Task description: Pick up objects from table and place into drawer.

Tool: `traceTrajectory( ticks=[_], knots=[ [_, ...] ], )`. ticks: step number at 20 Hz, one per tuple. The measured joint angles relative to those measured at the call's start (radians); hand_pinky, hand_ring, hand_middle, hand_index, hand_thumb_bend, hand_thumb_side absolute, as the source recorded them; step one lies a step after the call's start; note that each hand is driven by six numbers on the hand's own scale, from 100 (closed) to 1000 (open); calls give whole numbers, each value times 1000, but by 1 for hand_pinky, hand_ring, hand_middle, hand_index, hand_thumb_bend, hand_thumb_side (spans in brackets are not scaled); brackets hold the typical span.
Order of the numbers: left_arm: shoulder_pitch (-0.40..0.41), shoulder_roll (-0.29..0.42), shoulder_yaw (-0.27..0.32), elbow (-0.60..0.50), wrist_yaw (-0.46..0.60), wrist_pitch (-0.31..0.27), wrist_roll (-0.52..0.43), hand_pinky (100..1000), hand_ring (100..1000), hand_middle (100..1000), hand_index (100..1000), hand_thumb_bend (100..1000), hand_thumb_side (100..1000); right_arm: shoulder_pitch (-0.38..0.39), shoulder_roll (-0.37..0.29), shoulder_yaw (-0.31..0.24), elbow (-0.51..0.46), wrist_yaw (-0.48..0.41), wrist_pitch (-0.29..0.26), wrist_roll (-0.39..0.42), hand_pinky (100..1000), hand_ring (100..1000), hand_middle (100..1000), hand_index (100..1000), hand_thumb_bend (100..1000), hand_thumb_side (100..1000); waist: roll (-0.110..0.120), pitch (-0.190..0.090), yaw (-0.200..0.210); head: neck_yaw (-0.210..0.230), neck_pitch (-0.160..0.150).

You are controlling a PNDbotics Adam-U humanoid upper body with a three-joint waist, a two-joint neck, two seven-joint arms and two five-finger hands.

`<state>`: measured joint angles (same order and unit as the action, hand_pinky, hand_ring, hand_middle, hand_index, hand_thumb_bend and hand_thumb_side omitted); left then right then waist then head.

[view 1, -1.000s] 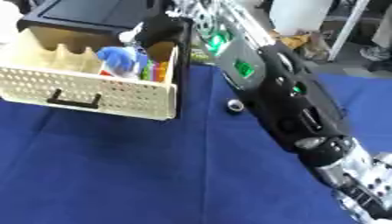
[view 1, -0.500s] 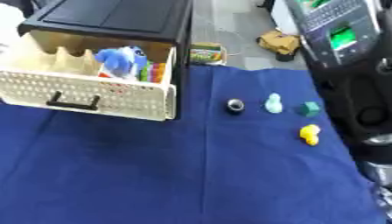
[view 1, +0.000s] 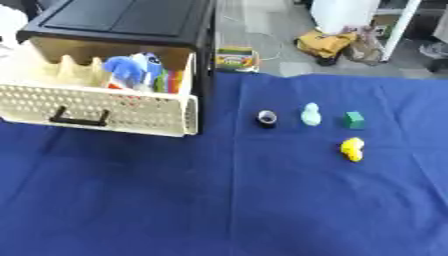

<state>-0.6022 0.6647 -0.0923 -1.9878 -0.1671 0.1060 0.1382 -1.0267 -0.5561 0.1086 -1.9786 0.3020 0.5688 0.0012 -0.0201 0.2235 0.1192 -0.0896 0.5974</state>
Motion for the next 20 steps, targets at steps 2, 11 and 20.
traceTrajectory(
  ticks=[2,11,20],
  knots=[
    [-11,22,-5,0,-46,-2,-53,433,101,277,758,100,965,39,-26,-20,-5,-31,-15,-59,471,548,597,792,356,687,6,0,-5,0,0],
    [-75,138,-44,0,-250,-63,-550,492,309,382,762,100,967,220,-90,-105,-6,-132,-143,-432,546,594,612,771,264,873,29,5,-22,-5,9],
    [-103,214,-82,0,-294,-64,-855,402,311,360,774,100,1000,328,-110,-134,-6,-157,-222,-571,547,588,607,761,314,895,47,6,-29,0,17]
  ],
)
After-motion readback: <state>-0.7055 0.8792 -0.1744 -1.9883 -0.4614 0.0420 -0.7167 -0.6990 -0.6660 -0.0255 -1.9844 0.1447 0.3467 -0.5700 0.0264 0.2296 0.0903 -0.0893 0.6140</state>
